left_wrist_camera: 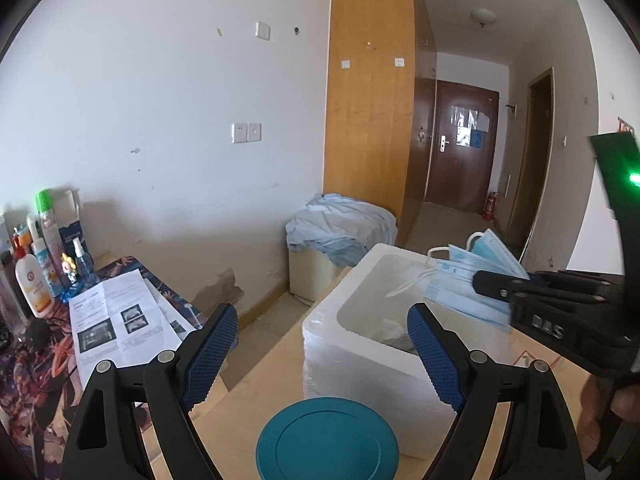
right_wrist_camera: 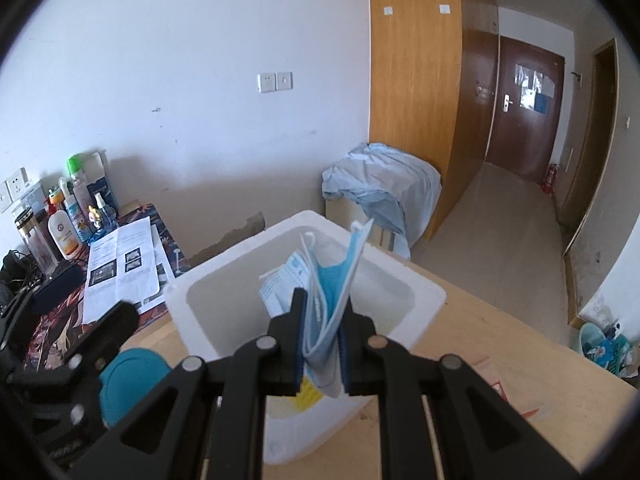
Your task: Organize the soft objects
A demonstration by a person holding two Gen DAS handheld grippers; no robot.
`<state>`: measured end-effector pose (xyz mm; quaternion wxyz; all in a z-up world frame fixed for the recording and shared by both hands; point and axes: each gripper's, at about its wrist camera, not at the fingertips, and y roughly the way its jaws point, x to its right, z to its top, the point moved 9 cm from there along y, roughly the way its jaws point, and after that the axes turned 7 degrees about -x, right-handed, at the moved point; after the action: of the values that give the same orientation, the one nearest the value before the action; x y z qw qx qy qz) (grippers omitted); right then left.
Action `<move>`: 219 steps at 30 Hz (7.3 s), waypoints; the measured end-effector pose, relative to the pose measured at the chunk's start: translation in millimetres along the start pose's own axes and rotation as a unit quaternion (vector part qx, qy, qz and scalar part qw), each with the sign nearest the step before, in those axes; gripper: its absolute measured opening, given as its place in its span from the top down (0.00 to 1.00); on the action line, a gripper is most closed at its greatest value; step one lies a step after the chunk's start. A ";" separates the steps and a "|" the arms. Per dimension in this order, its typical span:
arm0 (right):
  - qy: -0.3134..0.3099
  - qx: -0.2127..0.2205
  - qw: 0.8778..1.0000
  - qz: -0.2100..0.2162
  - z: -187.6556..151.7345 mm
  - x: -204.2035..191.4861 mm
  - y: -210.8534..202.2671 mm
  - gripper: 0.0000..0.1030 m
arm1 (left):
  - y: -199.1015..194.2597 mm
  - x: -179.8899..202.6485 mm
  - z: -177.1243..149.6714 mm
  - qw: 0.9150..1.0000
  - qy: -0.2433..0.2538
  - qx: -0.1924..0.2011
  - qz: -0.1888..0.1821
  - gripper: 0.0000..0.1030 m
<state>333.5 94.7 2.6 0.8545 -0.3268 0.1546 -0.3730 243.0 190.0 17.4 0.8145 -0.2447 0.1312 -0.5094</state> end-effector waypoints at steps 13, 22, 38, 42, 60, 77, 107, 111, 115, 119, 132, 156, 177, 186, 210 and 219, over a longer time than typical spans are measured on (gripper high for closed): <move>-0.005 -0.019 1.000 -0.003 1.8 -0.4 20.2 0.68 | 1.6 -4.0 -1.1 1.000 0.000 -0.004 0.004 0.15; 0.005 -0.012 1.000 -0.003 2.1 3.1 14.8 0.39 | -0.5 -7.6 -0.4 1.000 -0.004 -0.003 0.003 0.15; 0.022 -0.015 1.000 -0.006 -12.1 9.2 -4.2 0.36 | -4.3 -7.4 -1.7 1.000 -0.008 -0.003 -0.006 0.15; 0.029 -0.013 0.999 -0.006 -20.1 13.7 -15.9 0.36 | -12.3 -3.3 -1.9 1.000 -0.009 0.002 -0.016 0.15; 0.085 0.007 0.992 -0.094 -81.2 86.2 -92.4 0.36 | -47.6 83.6 -15.9 0.993 0.039 -0.001 -0.114 0.15; 0.151 -0.010 0.974 -0.168 -137.6 167.4 -126.2 0.36 | -54.7 200.8 -59.7 0.967 0.116 -0.051 -0.222 0.15; 0.197 -0.057 0.967 -0.150 -175.8 219.3 -73.7 0.36 | 38.9 260.0 -106.5 0.955 0.169 -0.096 -0.223 0.15; 0.204 -0.064 0.966 -0.143 -180.7 221.6 -66.4 0.36 | 53.9 265.5 -112.6 0.953 0.166 -0.109 -0.228 0.15; 0.206 -0.069 0.966 -0.141 -182.6 223.9 -60.8 0.36 | 63.1 271.3 -121.0 0.949 0.174 -0.118 -0.234 0.15; 0.207 -0.072 0.966 -0.140 -184.8 224.5 -58.8 0.36 | 77.5 276.5 -132.1 0.946 0.180 -0.135 -0.234 0.15; 0.205 -0.074 0.966 -0.135 -186.0 222.8 -55.7 0.36 | 99.1 271.9 -146.1 0.946 0.185 -0.151 -0.220 0.57; 0.222 -0.085 0.963 -0.129 -183.4 228.3 -43.3 0.36 | 58.0 247.7 -117.9 0.952 0.154 -0.107 -0.243 0.98; 0.245 -0.158 0.945 -0.152 -184.4 236.3 20.2 0.36 | 63.2 229.3 -114.7 0.960 0.129 -0.090 -0.233 0.98; 0.262 -0.183 0.930 -0.181 -180.6 255.2 29.9 0.36 | 64.8 219.2 -114.0 0.961 0.118 -0.091 -0.234 0.98; 0.268 -0.215 0.916 -0.207 -172.6 258.8 52.1 0.34 | 59.7 207.1 -109.4 0.965 0.092 -0.078 -0.231 0.98; 0.265 -0.213 0.928 -0.152 -168.4 250.3 55.9 0.73 | 55.5 205.3 -108.1 0.965 0.088 -0.071 -0.238 0.98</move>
<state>446.6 -136.4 -164.6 0.6255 -0.4104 0.3994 -0.5299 327.1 -2.2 -96.2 0.6356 -0.2805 0.1761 -0.6973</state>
